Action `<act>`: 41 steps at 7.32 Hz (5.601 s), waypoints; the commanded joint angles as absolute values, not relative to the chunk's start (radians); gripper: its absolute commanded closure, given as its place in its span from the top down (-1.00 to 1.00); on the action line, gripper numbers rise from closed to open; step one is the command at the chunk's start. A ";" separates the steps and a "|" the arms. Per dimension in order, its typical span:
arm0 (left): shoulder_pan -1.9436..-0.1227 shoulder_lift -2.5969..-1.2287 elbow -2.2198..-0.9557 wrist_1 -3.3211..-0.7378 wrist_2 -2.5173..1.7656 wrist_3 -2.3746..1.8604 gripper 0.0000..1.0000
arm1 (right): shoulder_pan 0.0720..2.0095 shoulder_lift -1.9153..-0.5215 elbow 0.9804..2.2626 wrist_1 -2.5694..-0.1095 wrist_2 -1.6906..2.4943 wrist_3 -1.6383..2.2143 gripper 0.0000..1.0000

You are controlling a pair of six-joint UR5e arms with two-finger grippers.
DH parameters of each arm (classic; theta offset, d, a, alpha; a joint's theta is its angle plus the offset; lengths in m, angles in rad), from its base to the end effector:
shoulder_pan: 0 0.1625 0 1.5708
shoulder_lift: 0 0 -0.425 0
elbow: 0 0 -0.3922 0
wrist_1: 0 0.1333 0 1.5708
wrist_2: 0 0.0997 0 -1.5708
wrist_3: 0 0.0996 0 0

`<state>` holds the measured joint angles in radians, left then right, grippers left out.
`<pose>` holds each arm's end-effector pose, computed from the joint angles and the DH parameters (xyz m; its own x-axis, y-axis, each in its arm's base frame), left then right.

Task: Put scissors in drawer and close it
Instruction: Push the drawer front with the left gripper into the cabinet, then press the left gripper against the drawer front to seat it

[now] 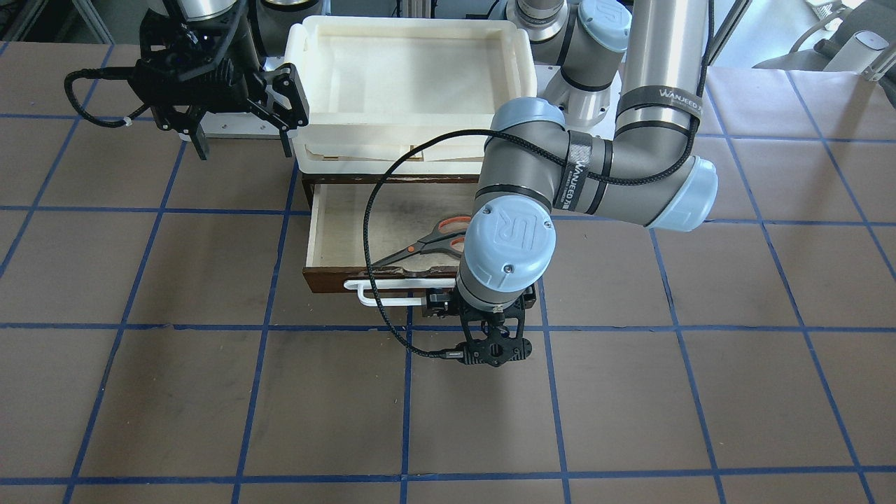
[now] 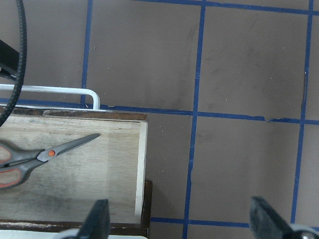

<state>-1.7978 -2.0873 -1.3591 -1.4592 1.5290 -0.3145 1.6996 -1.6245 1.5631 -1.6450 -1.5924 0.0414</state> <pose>-0.2831 -0.6148 0.2976 -0.9958 -0.0894 -0.0204 -0.0917 0.9765 0.1953 0.1918 -0.4601 0.5258 -0.9963 -0.0847 0.0158 -0.0861 0.9870 -0.1360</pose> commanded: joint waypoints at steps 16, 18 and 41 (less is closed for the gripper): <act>-1.850 -2.054 -1.425 -1.657 1.513 -0.391 1.00 | 1.700 -1.624 1.563 -1.643 -1.601 0.041 1.00; -1.852 -2.048 -1.427 -1.690 1.512 -0.391 1.00 | 1.700 -1.624 1.563 -1.643 -1.601 0.041 1.00; -1.876 -2.013 -1.453 -1.825 1.522 -0.459 1.00 | 1.700 -1.623 1.563 -1.643 -1.605 0.041 1.00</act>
<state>-1.8833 -2.0169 -1.4629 -1.8309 1.5170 -0.4643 1.6996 -1.6242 1.5631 -1.6428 -1.6057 0.0414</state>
